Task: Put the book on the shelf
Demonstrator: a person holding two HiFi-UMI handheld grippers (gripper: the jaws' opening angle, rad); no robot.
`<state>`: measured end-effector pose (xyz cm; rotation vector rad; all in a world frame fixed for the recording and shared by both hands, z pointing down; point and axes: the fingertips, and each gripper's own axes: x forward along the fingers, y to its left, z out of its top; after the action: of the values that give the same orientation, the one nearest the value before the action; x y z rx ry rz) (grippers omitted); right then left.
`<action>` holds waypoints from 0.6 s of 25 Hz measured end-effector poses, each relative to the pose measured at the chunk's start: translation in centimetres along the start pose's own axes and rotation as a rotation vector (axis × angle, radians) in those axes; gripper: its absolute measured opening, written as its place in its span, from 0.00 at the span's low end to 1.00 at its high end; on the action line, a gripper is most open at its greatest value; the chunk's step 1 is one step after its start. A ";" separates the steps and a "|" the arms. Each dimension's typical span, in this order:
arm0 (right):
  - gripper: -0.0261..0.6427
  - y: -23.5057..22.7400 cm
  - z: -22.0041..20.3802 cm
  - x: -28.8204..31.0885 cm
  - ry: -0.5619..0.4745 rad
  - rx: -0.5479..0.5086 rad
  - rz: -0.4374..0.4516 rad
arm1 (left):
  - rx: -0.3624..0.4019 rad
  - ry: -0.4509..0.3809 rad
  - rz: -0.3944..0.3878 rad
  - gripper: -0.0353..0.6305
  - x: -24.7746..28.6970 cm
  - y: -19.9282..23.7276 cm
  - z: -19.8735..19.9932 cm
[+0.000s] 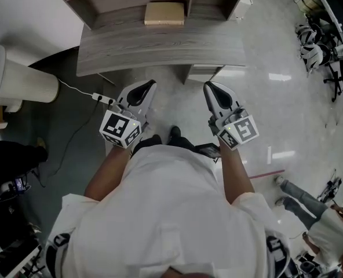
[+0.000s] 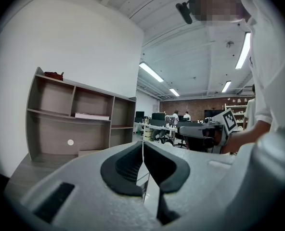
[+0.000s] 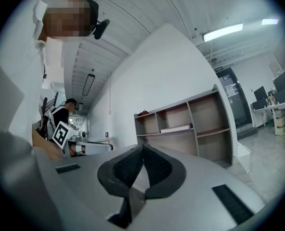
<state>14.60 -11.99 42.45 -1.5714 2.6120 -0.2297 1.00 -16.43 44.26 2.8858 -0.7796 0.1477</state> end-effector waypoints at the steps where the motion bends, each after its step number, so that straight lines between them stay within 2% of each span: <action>1: 0.06 0.3 0.5 -0.2 0.001 -0.004 -0.007 | -0.009 -0.007 -0.007 0.09 -0.2 -0.3 0.5; 5: 0.06 1.8 2.0 -1.1 0.016 -0.018 -0.025 | -0.035 -0.055 -0.024 0.09 -1.6 -1.2 3.0; 10: 0.06 5.5 -0.4 1.1 0.025 -0.036 -0.040 | -0.040 -0.075 -0.067 0.09 -4.4 1.3 1.0; 15: 0.06 7.6 -1.5 1.2 0.041 -0.032 -0.062 | -0.071 -0.074 -0.089 0.09 -6.5 1.5 0.0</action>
<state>7.18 -9.45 42.58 -1.6774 2.6124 -0.2281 -5.31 -14.53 43.61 2.8665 -0.6523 0.0036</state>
